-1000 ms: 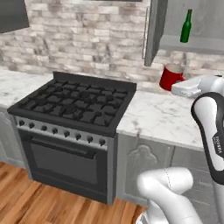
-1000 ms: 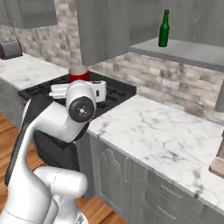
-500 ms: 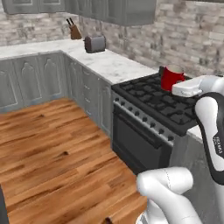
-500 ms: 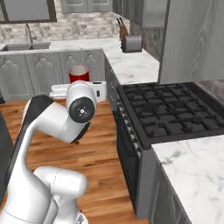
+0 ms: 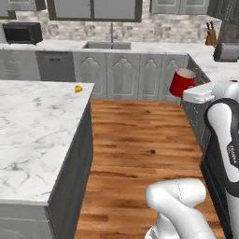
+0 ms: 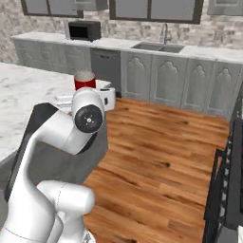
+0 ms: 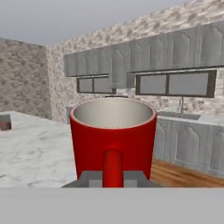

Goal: Open the cabinet directly in front. Then move the beer and the mug to the dining counter with the jar on it.

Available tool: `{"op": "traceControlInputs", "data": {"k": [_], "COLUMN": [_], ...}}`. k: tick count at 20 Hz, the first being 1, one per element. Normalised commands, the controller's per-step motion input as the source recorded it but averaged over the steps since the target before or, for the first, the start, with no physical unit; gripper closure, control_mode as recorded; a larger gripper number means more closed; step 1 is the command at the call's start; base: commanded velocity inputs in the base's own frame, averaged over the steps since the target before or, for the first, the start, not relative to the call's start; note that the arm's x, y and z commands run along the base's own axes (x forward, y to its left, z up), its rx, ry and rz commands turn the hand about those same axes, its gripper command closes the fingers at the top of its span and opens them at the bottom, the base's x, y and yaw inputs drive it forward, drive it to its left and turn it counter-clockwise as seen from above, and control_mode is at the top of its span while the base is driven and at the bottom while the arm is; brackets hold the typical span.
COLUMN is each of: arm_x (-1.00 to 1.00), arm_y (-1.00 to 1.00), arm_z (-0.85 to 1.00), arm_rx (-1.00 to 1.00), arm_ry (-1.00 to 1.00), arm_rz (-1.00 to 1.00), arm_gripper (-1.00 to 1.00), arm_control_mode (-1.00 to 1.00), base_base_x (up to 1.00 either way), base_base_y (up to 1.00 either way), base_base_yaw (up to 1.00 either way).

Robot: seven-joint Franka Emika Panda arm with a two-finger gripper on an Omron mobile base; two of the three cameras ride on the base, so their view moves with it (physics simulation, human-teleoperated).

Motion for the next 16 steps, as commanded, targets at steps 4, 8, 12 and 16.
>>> {"op": "traceControlInputs", "data": {"k": [4,8,12,16], "arm_x": [0.00,0.00,0.00,0.00], "arm_y": [0.00,0.00,0.00,0.00], "arm_z": [0.00,0.00,0.00,0.00], "arm_rx": [0.00,0.00,0.00,0.00], "arm_ry": [0.00,0.00,0.00,0.00], "arm_rz": [0.00,0.00,0.00,0.00], "arm_gripper": [1.00,1.00,1.00,1.00], "arm_control_mode": [1.00,1.00,1.00,1.00], "base_base_x": [-0.31,-0.18,-0.02,0.00], "base_base_y": [-0.04,0.00,-0.11,-0.12], "base_base_yaw": [0.91,0.95,0.85,0.27]}}
